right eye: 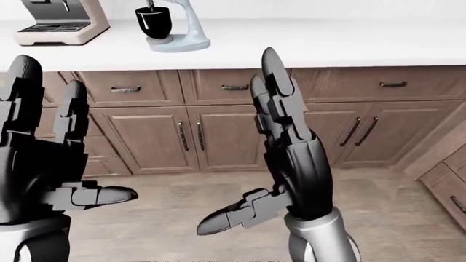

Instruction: Open the stand mixer head.

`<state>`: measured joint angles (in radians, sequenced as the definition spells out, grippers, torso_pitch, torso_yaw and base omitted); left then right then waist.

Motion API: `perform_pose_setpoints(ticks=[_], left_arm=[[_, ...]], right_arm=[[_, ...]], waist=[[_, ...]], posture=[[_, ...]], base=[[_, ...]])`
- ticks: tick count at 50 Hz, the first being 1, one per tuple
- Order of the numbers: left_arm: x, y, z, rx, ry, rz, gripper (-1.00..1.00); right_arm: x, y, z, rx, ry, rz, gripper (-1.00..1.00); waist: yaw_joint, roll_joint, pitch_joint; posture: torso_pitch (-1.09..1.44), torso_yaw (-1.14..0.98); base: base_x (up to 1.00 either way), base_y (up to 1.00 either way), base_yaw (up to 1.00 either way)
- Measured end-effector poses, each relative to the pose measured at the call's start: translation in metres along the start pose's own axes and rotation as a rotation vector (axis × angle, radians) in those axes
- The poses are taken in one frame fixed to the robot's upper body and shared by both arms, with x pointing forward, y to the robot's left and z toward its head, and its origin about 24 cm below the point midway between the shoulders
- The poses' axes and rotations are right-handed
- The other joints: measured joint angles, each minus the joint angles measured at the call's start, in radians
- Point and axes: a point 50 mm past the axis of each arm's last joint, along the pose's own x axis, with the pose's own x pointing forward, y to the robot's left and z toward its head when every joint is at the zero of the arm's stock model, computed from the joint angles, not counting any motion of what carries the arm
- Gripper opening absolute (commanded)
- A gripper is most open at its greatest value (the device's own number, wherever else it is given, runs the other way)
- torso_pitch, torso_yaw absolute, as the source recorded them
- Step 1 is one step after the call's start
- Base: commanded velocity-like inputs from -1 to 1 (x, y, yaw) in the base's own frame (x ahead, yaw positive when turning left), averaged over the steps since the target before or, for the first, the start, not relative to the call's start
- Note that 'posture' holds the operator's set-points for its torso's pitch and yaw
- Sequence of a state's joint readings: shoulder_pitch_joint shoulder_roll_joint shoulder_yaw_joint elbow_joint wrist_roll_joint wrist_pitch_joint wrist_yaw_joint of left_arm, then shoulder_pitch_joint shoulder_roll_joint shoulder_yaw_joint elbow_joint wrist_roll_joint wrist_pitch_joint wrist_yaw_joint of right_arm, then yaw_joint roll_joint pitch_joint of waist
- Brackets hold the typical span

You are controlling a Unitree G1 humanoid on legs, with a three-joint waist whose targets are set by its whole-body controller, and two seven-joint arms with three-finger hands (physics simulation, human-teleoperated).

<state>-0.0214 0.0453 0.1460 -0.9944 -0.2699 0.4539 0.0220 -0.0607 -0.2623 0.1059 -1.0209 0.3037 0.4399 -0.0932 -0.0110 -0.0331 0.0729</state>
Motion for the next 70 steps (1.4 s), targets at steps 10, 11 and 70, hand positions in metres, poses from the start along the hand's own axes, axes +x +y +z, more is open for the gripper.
perform_pose_setpoints(ticks=[10, 11, 70], left_arm=[[0.000, -0.005, 0.006, -0.005, -0.031, -0.033, 1.00], [0.000, -0.005, 0.008, -0.004, -0.042, -0.034, 1.00], [0.000, -0.001, 0.008, 0.005, -0.034, -0.017, 1.00]], right_arm=[[0.000, -0.003, 0.005, -0.001, -0.029, -0.015, 1.00], [0.000, -0.002, 0.006, 0.001, -0.034, -0.012, 1.00], [0.000, -0.004, 0.011, 0.025, -0.065, -0.033, 1.00]], waist=[[-0.006, 0.014, -0.046], [-0.012, 0.038, -0.042], [-0.009, 0.024, -0.016]], posture=[[0.00, 0.00], [0.00, 0.00], [0.00, 0.00]], base=[[0.00, 0.39, 0.00], [0.00, 0.80, 0.00], [0.29, 0.12, 0.00]])
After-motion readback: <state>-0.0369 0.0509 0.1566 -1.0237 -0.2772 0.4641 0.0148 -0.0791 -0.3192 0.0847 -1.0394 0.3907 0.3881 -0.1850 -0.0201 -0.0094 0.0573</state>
